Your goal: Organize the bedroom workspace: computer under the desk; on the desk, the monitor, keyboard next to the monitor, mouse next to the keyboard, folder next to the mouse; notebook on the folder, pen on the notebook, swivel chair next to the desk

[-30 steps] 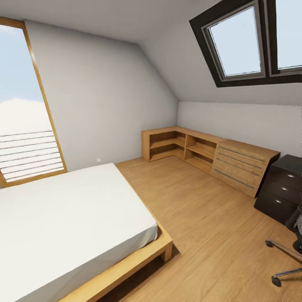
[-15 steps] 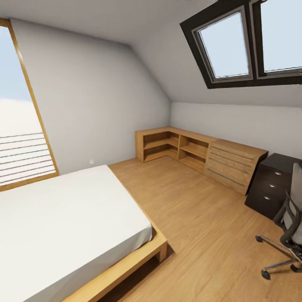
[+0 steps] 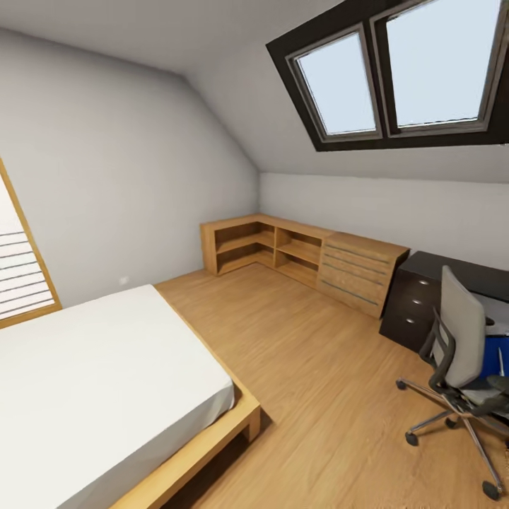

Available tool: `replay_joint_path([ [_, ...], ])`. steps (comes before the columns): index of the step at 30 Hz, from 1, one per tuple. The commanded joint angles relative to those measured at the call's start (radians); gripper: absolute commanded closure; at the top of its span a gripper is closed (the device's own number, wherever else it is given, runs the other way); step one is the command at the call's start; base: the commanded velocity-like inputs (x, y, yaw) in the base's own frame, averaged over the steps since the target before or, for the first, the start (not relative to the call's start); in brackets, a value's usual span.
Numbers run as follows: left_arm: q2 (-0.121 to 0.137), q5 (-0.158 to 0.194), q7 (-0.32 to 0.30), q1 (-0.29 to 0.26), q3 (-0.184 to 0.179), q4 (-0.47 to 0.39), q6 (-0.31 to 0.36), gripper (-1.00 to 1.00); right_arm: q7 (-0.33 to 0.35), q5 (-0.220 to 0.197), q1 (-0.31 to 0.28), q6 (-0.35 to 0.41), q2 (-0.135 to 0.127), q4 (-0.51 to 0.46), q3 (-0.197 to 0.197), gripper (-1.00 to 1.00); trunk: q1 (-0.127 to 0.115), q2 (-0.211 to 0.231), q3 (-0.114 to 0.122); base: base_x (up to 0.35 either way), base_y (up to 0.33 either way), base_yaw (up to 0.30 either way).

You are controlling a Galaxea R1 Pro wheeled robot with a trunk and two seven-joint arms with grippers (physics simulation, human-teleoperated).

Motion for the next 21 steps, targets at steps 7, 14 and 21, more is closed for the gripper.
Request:
replay_joint_path([
  [7, -0.001, 0.0, 0.0, 0.0, 0.0, 0.0, -0.003, -1.0, 0.0, 0.0, -0.001, -0.004, 0.0, 0.002, 0.0, -1.0, -0.027, 0.048, 0.02, 0.0, 0.0, -0.268],
  [14, -0.001, 0.0, 0.0, 0.0, 0.0, 0.0, -0.004, -1.0, 0.0, 0.0, -0.001, -0.004, 0.0, 0.002, 0.0, -1.0, -0.054, 0.097, 0.04, 0.0, 0.0, -0.268],
  [21, -0.001, 0.0, 0.0, 0.0, 0.0, -0.001, -0.004, -1.0, -0.001, 0.0, -0.001, -0.005, 0.0, 0.001, 0.0, -1.0, -0.08, 0.146, 0.059, 0.0, 0.0, -0.268],
])
